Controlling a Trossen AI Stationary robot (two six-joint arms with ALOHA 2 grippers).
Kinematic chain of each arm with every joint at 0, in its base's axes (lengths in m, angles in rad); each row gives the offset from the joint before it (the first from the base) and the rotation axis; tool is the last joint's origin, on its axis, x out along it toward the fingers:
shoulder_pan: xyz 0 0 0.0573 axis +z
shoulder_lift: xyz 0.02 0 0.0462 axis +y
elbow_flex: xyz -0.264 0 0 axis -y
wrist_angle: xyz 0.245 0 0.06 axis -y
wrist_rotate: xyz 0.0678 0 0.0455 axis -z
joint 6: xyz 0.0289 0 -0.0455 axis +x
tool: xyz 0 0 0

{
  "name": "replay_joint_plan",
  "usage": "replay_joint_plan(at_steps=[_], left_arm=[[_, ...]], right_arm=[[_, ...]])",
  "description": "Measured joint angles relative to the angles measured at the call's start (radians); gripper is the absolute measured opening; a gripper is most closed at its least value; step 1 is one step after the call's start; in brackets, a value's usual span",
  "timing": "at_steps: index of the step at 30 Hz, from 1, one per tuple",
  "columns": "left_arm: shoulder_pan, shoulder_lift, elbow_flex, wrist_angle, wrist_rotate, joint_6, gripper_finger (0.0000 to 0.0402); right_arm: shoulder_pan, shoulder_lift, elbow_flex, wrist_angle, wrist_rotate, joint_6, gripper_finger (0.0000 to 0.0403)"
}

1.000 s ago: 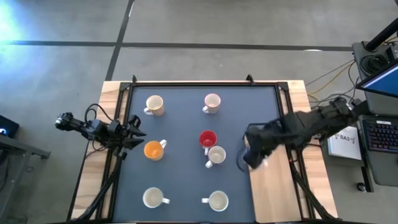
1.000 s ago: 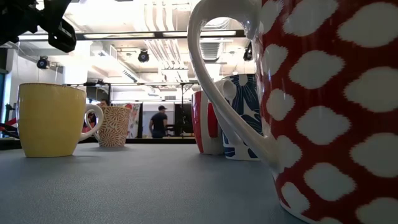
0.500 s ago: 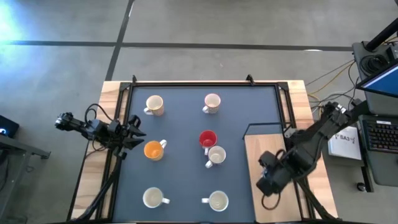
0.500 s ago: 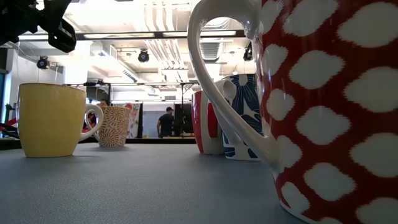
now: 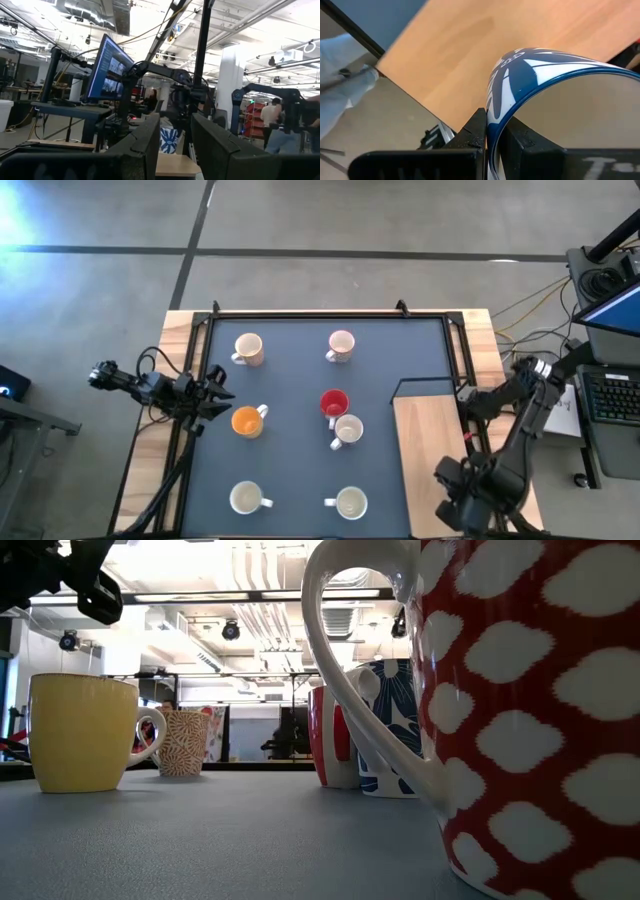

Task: Place coffee mugs
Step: Put the right blue pattern mug on the shelf

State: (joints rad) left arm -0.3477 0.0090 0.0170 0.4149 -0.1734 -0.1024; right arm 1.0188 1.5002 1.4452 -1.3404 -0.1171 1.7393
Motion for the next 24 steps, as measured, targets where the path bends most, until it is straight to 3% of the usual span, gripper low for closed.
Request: replay_joint_plan(at_steps=[10, 18, 24], left_arm=[[0.000, 0.000, 0.000, -0.006, 0.000, 0.000, 0.0095], [0.000, 0.000, 0.000, -0.005, 0.000, 0.000, 0.0095], [0.000, 0.000, 0.000, -0.005, 0.000, 0.000, 0.0095]], right_arm=[[0.048, 0.077, 0.000, 0.159, -0.048, -0.010, 0.0019], [0.048, 0.103, 0.000, 0.171, -0.050, -0.030, 0.0021], [0.048, 0.071, 0.000, 0.176, -0.071, -0.037, 0.0057]])
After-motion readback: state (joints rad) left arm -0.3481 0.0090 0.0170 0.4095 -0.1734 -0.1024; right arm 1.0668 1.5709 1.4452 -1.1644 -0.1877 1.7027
